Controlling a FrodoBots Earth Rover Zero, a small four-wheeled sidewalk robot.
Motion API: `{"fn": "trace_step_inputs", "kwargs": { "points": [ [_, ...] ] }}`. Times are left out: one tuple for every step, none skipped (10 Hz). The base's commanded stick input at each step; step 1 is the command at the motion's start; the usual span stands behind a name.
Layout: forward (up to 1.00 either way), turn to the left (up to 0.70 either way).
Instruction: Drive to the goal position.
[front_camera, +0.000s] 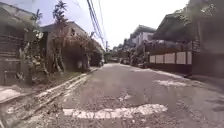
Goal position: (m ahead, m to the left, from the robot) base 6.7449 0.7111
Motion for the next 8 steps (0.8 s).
{"fn": "trace_step_inputs", "kwargs": {
  "points": [
    [1.00,0.00],
    [1.00,0.00],
    [1.00,0.00],
    [1.00,0.00],
    [1.00,0.00],
    [1.00,0.00],
    [1.00,0.00],
    [1.00,0.00]
  ]
}}
